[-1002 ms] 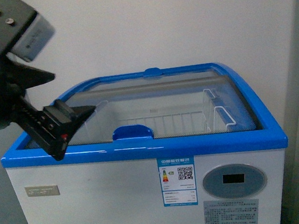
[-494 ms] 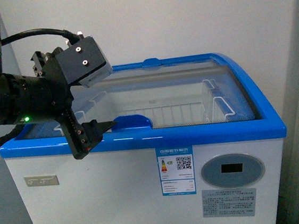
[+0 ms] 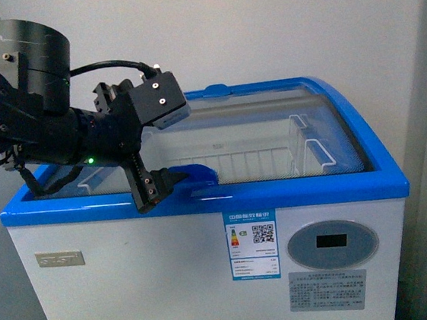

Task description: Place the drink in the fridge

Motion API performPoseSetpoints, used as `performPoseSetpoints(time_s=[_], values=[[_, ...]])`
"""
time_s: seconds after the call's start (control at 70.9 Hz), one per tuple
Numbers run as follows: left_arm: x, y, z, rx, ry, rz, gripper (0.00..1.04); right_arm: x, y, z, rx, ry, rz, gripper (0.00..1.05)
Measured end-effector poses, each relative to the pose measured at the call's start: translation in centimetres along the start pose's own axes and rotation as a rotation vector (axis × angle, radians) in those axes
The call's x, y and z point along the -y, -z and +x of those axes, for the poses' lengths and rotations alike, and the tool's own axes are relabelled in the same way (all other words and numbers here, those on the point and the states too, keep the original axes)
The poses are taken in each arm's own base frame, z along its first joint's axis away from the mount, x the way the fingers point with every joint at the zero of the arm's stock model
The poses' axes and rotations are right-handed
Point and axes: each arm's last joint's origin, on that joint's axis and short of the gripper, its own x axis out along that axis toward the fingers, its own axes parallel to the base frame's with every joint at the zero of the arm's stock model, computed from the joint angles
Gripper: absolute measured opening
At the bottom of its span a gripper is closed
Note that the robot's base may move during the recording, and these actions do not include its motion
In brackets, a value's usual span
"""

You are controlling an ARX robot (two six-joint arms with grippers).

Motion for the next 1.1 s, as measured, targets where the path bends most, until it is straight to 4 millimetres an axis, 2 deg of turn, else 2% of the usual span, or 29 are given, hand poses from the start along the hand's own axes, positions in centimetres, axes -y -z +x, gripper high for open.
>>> performPoseSetpoints(time_s=[0.296, 0.409, 0.508, 0.635, 0.762, 0.889, 0.974, 1.101], values=[[-4.9, 0.2, 5.1, -0.068, -0.164, 0.030, 0.97, 0.0, 0.0, 0.0, 0.000, 0.002, 0.000, 0.41], [-6.6, 0.7, 7.1, -0.135, -0.300, 0.017, 0.97, 0.0, 0.0, 0.0, 0.000, -0.001, 0.000, 0.41], [-7.6, 1.2, 8.1, -0.184, -0.442, -0.046, 0.97, 0.0, 0.0, 0.0, 0.000, -0.001, 0.000, 0.41], [-8.1, 1.1, 8.2, -0.243, -0.614, -0.217, 0.97, 0.0, 0.0, 0.0, 0.000, -0.002, 0.000, 0.41], [-8.6, 0.5, 5.6, -0.246, -0.689, -0.438, 0.97, 0.0, 0.0, 0.0, 0.001, 0.003, 0.000, 0.41], [-8.1, -1.4, 0.9, -0.192, -0.663, -0.702, 0.97, 0.0, 0.0, 0.0, 0.000, -0.001, 0.000, 0.41], [-6.9, -3.1, -2.9, -0.105, -0.623, -0.858, 0.97, 0.0, 0.0, 0.0, -0.001, -0.003, 0.000, 0.41], [-3.4, -5.1, -9.2, -0.034, -0.555, -1.016, 0.97, 0.0, 0.0, 0.0, 0.000, 0.000, 0.000, 0.41]])
